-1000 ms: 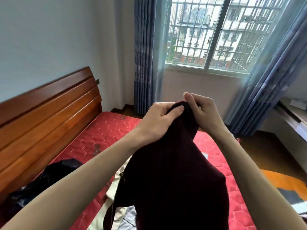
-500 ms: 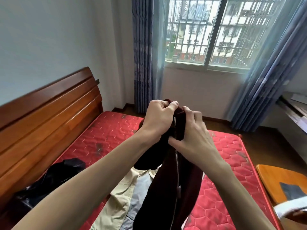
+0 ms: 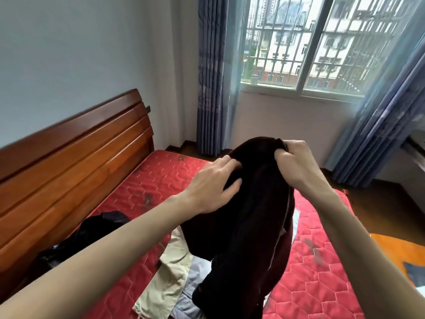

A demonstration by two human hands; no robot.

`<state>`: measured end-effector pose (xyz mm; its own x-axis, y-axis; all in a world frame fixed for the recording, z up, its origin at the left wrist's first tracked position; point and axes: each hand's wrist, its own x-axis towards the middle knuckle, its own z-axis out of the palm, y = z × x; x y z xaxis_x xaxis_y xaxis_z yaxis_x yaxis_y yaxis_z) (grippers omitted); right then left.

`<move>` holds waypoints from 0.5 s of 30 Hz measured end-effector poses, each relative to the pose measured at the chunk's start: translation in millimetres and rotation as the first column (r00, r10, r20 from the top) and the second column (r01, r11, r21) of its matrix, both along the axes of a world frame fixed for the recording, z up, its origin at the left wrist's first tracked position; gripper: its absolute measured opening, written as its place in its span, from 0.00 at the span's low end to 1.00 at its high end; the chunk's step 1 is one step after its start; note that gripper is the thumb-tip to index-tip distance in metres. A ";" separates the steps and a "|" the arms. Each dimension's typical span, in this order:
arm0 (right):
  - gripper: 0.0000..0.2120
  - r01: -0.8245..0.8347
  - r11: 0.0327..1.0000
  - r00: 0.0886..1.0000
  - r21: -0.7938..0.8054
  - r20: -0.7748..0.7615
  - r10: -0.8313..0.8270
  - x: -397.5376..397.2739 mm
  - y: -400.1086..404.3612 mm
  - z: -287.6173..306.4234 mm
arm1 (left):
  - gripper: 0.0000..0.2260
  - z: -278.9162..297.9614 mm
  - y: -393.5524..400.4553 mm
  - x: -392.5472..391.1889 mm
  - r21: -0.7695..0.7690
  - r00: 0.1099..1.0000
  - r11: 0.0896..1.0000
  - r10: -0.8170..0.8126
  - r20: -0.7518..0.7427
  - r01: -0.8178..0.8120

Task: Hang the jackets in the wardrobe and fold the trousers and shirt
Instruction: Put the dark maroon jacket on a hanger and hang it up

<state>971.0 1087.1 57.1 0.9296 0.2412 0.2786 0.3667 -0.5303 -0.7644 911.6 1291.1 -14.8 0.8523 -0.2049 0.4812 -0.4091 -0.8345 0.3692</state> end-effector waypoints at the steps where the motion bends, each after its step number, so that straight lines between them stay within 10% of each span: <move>1: 0.08 -0.023 0.998 0.999 0.060 -0.042 0.026 1.3 1.3 2.7 | 0.22 -13.7 6.7 -2.3 0.114 0.999 0.993 0.024 -0.025 -0.021; 5: 0.08 -0.162 0.960 0.965 0.228 -0.167 0.202 -0.2 -1.0 14.7 | 0.33 -54.8 32.3 -0.6 0.621 0.944 0.777 0.274 -0.185 -0.104; 8: 0.07 -0.228 0.913 0.921 0.337 -0.230 0.315 -5.4 -6.9 19.1 | 0.25 -59.9 39.7 2.6 0.686 0.811 0.698 0.513 -0.281 -0.204; 12: 0.08 -0.098 0.817 0.897 0.568 -0.306 0.320 -11.8 -11.6 26.6 | 0.10 -52.0 13.7 -7.8 -0.047 0.906 0.963 0.232 -0.355 -0.265; 15: 0.09 -0.034 0.774 0.895 0.632 -0.325 0.304 -13.2 -14.8 32.1 | 0.12 -43.7 -26.5 -29.4 -0.424 0.972 0.906 -0.101 -0.211 0.002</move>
<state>957.8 1072.3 89.2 0.9479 0.3152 0.0466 0.0072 0.1249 -0.9921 882.2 1264.6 -58.5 0.9408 -0.0735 0.3309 -0.3132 -0.5623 0.7654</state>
